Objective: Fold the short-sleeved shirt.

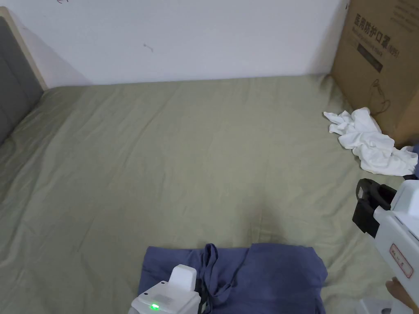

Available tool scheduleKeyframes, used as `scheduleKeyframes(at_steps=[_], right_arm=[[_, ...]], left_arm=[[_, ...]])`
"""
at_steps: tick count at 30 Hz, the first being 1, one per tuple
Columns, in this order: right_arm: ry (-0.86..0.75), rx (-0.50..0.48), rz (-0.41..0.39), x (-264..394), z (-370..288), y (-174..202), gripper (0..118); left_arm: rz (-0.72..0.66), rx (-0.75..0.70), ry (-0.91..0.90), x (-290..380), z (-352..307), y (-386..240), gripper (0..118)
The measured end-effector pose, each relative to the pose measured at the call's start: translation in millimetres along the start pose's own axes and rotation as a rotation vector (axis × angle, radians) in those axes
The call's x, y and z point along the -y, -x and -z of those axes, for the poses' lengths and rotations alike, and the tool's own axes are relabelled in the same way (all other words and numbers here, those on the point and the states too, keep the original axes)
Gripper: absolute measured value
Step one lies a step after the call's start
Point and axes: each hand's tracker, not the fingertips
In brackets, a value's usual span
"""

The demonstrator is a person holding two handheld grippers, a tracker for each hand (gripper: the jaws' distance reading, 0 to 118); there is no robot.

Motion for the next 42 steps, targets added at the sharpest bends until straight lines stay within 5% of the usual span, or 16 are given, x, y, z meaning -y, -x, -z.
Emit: scheduleKeyframes(at_steps=[14,29,32,34,36,42], right_arm=[[0.003,0.018,0.005,2.5,-1.6,-11.1,0],[-0.012,-0.012,-0.008,-7.1,1.0,8.6,0],[-0.007,-0.019,-0.009,-5.7,3.1,15.1,0],[-0.003,-0.021,-0.007,-4.1,4.1,18.1,0],[0.004,-0.026,-0.005,-1.8,5.3,20.0,0],[0.029,-0.022,-0.027,1.4,8.9,24.5,0]], left_arm=[[0.020,0.068,-0.011,-20.9,7.0,-39.0,0],[-0.343,0.325,0.010,-50.2,-77.3,125.8,2],[-0.456,0.347,0.057,-39.6,-70.3,159.8,23],[-0.485,0.332,0.077,-31.2,-61.0,176.2,68],[-0.498,0.315,0.085,-24.0,-52.8,186.0,97],[-0.623,0.397,0.147,-4.3,-23.2,209.2,100]])
